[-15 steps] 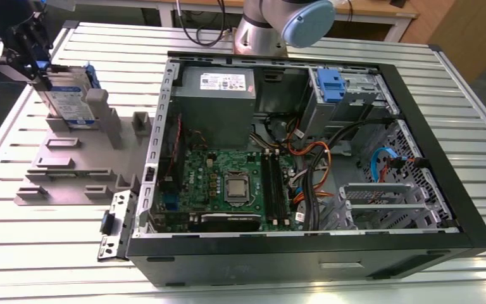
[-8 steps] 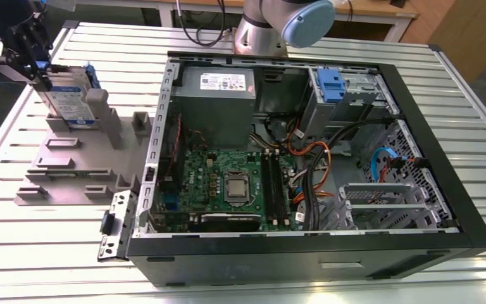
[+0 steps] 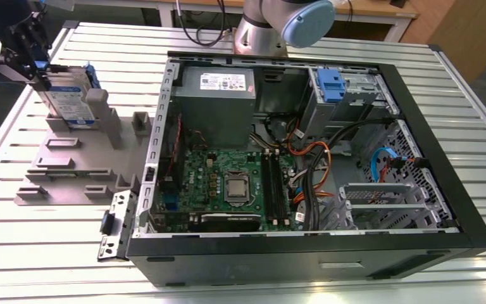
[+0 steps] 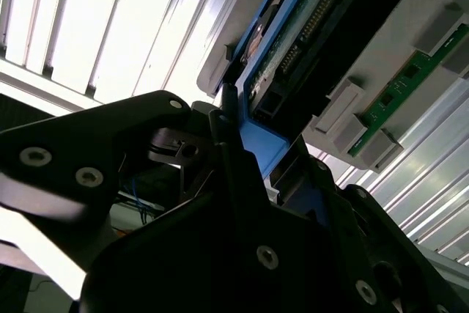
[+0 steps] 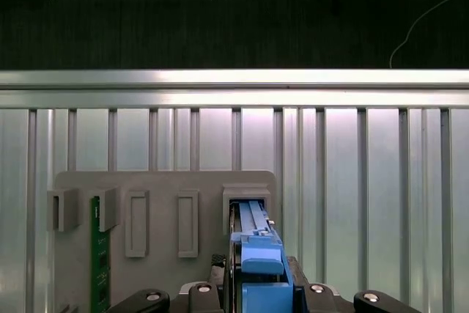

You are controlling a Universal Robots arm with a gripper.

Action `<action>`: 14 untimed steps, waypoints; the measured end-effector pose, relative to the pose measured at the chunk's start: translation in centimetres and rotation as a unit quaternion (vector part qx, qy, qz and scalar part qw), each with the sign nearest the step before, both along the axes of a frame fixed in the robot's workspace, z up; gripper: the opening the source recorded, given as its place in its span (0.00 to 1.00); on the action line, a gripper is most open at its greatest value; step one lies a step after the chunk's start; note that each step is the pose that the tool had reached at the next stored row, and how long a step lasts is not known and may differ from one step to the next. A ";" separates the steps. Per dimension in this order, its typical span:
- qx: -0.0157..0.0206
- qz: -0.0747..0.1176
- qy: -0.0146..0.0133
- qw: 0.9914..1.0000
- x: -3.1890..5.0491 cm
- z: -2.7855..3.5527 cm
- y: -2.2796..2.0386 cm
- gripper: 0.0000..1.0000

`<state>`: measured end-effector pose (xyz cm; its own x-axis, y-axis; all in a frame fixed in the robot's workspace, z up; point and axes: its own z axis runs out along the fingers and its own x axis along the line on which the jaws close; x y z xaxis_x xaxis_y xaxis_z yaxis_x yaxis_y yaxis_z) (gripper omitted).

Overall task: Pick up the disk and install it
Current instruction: 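Pick up the disk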

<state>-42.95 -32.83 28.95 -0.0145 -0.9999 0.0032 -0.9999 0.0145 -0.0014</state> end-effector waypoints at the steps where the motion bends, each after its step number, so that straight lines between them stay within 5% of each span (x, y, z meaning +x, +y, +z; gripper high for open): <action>1: 0.000 0.000 0.000 1.000 0.00 0.00 0.00 0.42; 14: 0.000 0.000 0.000 1.000 0.00 0.03 0.00 0.36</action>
<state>-42.95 -32.83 28.97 -0.0145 -0.9999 0.0032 -0.9999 0.0145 -0.0014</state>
